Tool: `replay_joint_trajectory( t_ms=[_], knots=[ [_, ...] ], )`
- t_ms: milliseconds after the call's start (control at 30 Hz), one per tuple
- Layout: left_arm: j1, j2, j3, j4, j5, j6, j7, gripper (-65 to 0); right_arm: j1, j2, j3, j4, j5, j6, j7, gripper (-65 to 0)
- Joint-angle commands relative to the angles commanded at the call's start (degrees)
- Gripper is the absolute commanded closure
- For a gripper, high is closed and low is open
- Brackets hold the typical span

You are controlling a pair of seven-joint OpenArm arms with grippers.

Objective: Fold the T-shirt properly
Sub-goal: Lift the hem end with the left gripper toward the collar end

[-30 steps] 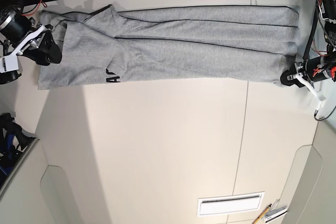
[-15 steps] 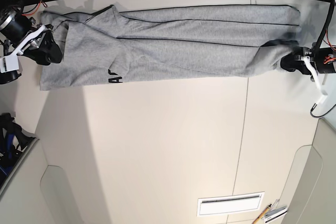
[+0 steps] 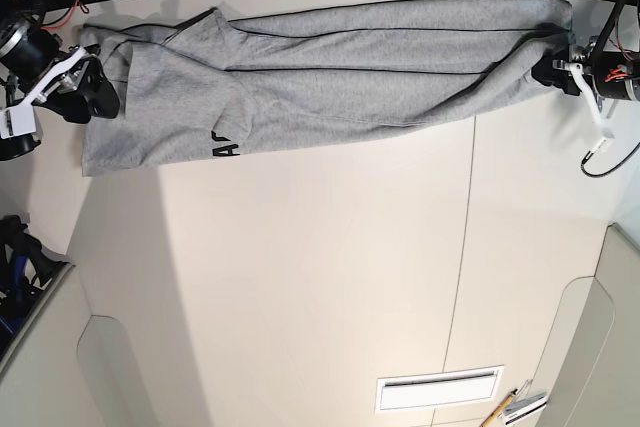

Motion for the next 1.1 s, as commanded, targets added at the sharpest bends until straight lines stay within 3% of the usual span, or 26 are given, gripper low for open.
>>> replay_joint_trajectory(
  t_ms=[67,167,333,400,467,633,867,1000,1100],
  knots=[
    [0.0,0.0,0.0,0.0,-0.5,0.0,-1.2,-31.2,0.0,0.0,0.0,0.0,0.2,-0.02,0.0,-41.2],
    [0.0,0.0,-2.7,0.0,-5.3,0.0,-1.2,-31.1,0.2,0.0,0.0,0.0,2.0,0.0,0.0,-41.2],
    [0.0,0.0,-13.7,0.0,-10.0,0.0,0.2,-31.2,0.2,0.0,-0.2,0.0,2.5,0.04,0.8,-41.1],
    [0.0,0.0,-16.6,0.0,-11.9,0.0,2.0,-34.4,0.2,0.0,-1.2,-0.5,1.0,0.04,2.1,-40.9],
    [1.0,0.0,-17.6,0.0,-13.4,0.0,3.0,-39.0,0.2,0.0,-3.1,-2.2,-2.7,0.02,4.6,-35.2],
    [5.2,2.1,-17.6,0.0,-12.8,0.0,2.6,-39.8,0.9,0.7,-9.0,-10.2,-7.4,0.02,7.7,-1.6],
    [10.4,4.2,-18.0,0.0,-2.6,0.0,-6.4,-39.8,5.4,1.1,-10.4,-18.0,-8.9,0.07,7.7,0.0],
    [12.2,4.2,-18.0,0.0,-2.7,0.0,-6.4,-39.8,6.8,1.1,-10.4,-20.3,-9.0,0.09,7.7,0.0],
    [13.1,4.2,-18.0,0.0,-2.9,0.0,-6.4,-46.0,6.9,1.1,-10.4,-20.5,-9.0,0.07,7.8,0.0]
  ],
)
